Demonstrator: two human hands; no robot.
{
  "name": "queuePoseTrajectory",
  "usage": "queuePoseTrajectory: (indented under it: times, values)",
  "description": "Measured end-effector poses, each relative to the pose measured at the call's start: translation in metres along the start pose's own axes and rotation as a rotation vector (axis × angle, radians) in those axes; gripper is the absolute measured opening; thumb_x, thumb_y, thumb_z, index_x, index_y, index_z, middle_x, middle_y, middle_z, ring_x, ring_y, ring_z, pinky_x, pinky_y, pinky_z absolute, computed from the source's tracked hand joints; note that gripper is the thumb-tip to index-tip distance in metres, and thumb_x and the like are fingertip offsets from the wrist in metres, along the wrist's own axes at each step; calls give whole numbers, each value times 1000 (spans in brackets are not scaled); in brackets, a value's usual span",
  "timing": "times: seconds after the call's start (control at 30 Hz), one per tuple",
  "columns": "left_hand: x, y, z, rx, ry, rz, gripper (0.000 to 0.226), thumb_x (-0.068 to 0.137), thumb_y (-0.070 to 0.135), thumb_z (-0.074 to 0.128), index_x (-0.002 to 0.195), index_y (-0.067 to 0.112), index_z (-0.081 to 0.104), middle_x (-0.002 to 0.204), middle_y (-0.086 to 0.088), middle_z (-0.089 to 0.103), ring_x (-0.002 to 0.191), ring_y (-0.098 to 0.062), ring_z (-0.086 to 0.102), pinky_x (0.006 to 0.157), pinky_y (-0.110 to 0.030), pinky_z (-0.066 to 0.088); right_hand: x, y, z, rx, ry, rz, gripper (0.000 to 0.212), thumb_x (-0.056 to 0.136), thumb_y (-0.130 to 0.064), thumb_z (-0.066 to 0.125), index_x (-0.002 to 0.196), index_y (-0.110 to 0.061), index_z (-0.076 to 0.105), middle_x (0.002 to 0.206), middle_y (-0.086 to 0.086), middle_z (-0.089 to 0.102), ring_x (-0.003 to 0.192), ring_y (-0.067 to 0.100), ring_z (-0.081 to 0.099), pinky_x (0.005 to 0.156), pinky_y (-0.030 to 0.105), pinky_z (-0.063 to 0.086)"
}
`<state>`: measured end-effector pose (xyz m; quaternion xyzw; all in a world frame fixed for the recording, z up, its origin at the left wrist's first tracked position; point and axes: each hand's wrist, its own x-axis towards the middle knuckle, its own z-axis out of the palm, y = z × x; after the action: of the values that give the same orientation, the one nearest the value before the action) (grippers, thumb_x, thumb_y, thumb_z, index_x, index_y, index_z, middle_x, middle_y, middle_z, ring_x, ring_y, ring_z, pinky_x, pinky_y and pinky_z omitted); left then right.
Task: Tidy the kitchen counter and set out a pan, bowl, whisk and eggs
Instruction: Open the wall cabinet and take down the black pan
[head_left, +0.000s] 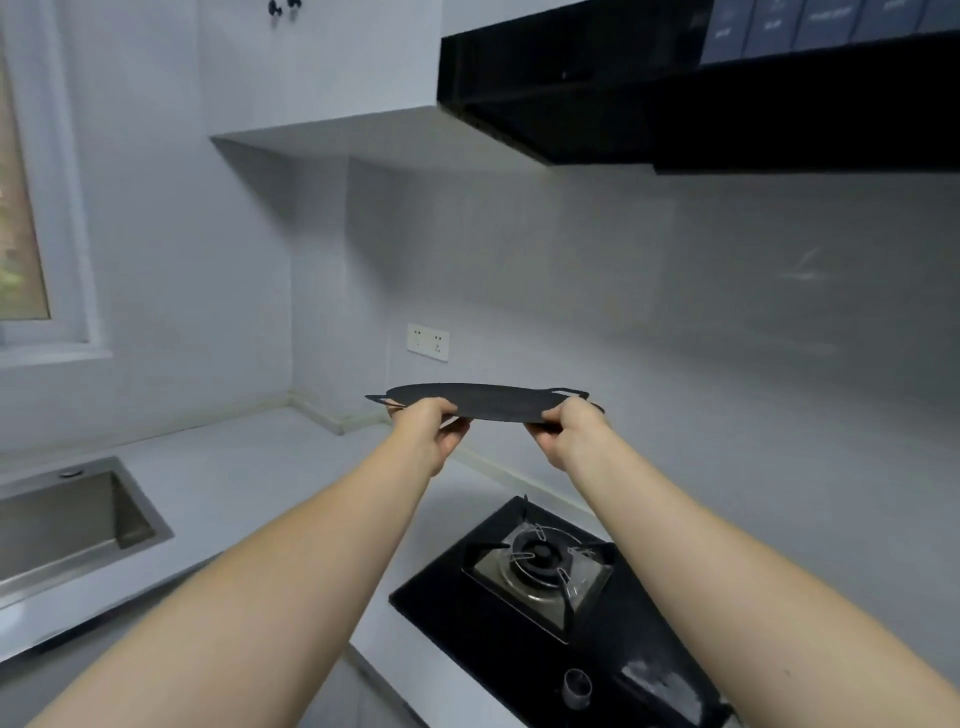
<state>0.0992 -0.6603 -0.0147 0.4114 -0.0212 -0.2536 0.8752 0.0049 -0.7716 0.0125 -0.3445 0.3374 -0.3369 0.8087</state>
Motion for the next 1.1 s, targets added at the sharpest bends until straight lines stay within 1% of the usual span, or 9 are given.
queuePoseTrajectory:
  times: [0.07,0.2,0.3,0.43,0.53,0.63,0.8,0.93,1.1]
  values:
    - [35,13,-7,-39,43,25,55,80,-22,38,133,-5,39,107,-22,59,84,-31,63,46,-32,54,26,9,22,-39,-55,37,31,82,22,40,98,0,56,99,18,62,95,36,62,79,40,55]
    - [98,37,-20,-73,87,70,46,82,-20,36,124,-4,44,105,-22,56,102,-39,60,51,-35,52,80,13,65,-173,-142,95,29,87,17,42,108,2,55,92,18,62,95,34,61,85,40,54]
    - [135,51,-41,-74,130,93,39,84,-20,33,116,-3,48,103,-21,56,98,-37,59,56,-38,52,125,24,93,-228,-151,177,24,89,9,44,108,1,55,107,21,62,100,36,62,86,44,54]
    - [172,66,-78,-87,167,61,27,85,-17,31,97,0,49,98,-18,57,92,-36,59,58,-39,51,167,58,115,-261,-93,250,27,90,6,37,108,-1,57,104,18,64,89,34,63,76,43,55]
    - [212,76,-111,-97,195,40,37,82,-17,31,109,2,48,102,-19,58,97,-37,60,57,-39,55,198,97,138,-254,-63,301,42,86,13,26,109,2,60,103,20,65,84,37,65,61,44,54]
    - [254,86,-144,-78,227,30,49,81,-13,33,124,6,48,108,-20,59,92,-33,62,53,-33,57,214,133,166,-236,-53,329,42,84,16,25,109,7,58,101,22,63,97,39,64,69,45,54]
    - [330,108,-194,16,272,-50,24,85,-7,38,103,2,52,93,-15,63,76,-26,64,60,-33,55,244,188,222,-220,-5,344,32,85,16,32,98,5,59,96,19,63,100,34,64,83,43,55]
    - [389,126,-239,75,301,-144,21,85,-11,38,92,1,54,84,-11,59,72,-25,61,65,-33,56,278,243,264,-160,47,356,36,84,17,34,96,-2,62,84,14,65,91,29,63,76,38,54]
    - [449,129,-286,157,368,-243,37,83,-16,41,115,-3,54,92,-15,63,70,-26,62,43,-30,54,317,310,292,-165,116,396,43,84,19,26,99,-5,58,84,9,61,90,28,59,78,37,51]
